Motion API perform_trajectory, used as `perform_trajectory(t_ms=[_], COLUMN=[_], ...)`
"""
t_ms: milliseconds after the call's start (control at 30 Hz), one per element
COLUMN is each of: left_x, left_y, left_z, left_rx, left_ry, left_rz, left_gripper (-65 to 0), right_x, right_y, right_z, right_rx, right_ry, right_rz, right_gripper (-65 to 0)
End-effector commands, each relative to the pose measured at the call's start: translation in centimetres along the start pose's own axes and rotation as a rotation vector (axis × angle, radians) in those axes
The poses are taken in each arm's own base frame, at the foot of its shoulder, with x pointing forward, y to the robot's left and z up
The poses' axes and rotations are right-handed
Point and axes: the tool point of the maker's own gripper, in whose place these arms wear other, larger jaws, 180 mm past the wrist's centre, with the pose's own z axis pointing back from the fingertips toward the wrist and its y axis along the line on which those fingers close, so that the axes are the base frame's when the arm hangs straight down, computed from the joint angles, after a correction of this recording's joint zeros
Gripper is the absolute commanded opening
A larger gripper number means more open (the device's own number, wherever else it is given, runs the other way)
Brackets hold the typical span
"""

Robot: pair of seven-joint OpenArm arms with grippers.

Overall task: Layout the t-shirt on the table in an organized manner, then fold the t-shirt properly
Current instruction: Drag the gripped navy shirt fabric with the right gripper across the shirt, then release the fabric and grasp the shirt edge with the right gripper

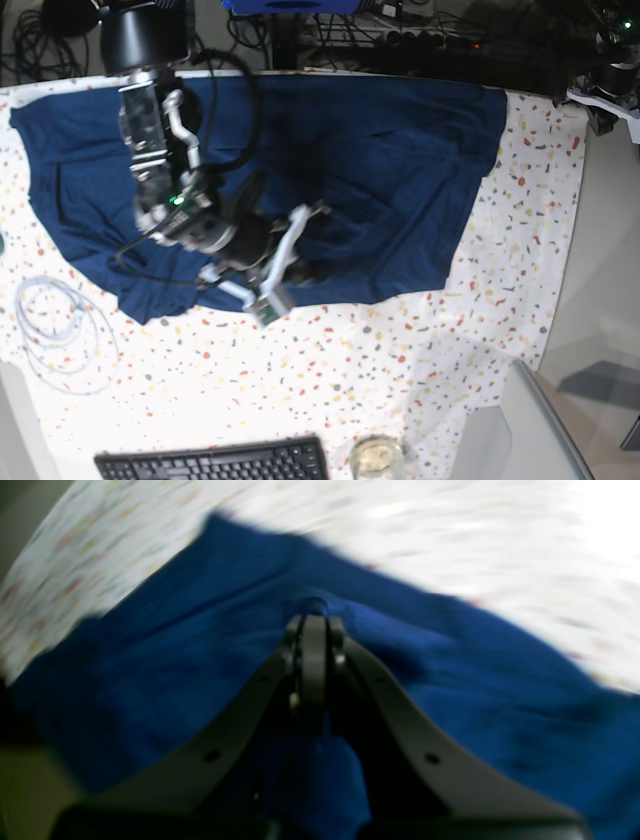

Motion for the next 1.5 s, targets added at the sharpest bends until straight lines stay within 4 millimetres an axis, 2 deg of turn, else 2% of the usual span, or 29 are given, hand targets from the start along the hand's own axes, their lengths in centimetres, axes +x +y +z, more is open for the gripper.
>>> perform_trajectory(t_ms=[0, 67, 267, 500, 600, 833, 900, 933, 967, 1067, 1133, 1200, 1267, 1300, 1400, 1467], left_x=[1.0, 0.8, 0.5, -0.1, -0.2, -0.1, 0.0, -0.1, -0.1, -0.4, -0.8, -1.2, -1.6, -1.6, -1.5, -1.4], left_y=[0.6, 0.5, 0.7, 0.6, 0.7, 0.5, 0.4, 0.3, -0.3, -2.4, -4.2, -6.3, -8.3, -9.9, -13.7, -15.6], left_z=[0.4, 0.5, 0.6, 0.8, 0.8, 0.7, 0.6, 0.5, 0.4, -0.1, -0.3, -0.3, -0.4, -0.6, -0.9, -1.2], left_rx=[0.008, 0.006, 0.01, 0.006, 0.006, 0.004, 0.001, -0.002, -0.016, -0.073, -0.119, -0.164, -0.205, -0.242, -0.328, -0.373], left_ry=[-0.031, -0.025, -0.018, -0.001, 0.0, -0.003, -0.006, -0.004, -0.002, 0.009, 0.02, 0.025, 0.03, 0.028, 0.026, 0.025], left_rz=[-0.015, -0.021, -0.016, -0.024, -0.024, -0.022, -0.019, -0.019, -0.023, -0.039, -0.048, -0.039, -0.025, -0.019, -0.021, -0.024], left_gripper=[-65.0, -65.0, -65.0, -65.0, -65.0, -65.0, -65.0, -65.0, -65.0, -65.0, -65.0, -65.0, -65.0, -65.0, -65.0, -65.0], right_x=[1.6, 0.7, -0.6, -0.5, -1.4, -3.8, -3.6, -2.9, -2.4, 0.0, 1.2, 1.3, 0.7, -0.4, -4.0, -6.6], right_y=[1.3, 3.6, 8.7, 10.8, 11.7, 15.0, 15.3, 15.2, 14.3, 9.3, 3.7, -3.9, -11.4, -15.5, -24.2, -28.2], right_z=[0.0, -0.4, -1.1, -1.4, -1.3, -1.7, -1.6, -1.3, -0.8, 1.3, 3.2, 5.6, 8.3, 9.7, 12.0, 12.7], right_rx=[0.034, 0.085, 0.193, 0.217, 0.232, 0.312, 0.32, 0.314, 0.293, 0.169, 0.031, -0.157, -0.331, -0.415, -0.55, -0.584], right_ry=[-0.052, -0.031, 0.005, -0.011, 0.003, 0.067, 0.068, 0.055, 0.046, -0.017, -0.058, -0.076, -0.076, -0.052, 0.05, 0.119], right_rz=[0.02, 0.036, 0.083, 0.084, 0.079, 0.109, 0.129, 0.137, 0.14, 0.141, 0.11, 0.04, -0.035, -0.084, -0.21, -0.287], right_gripper=[-65.0, -65.0, -65.0, -65.0, -65.0, -64.4, -58.8, -53.9, -48.3, -33.9, -28.5, -28.2, -28.2, -28.2, -28.2, -28.2])
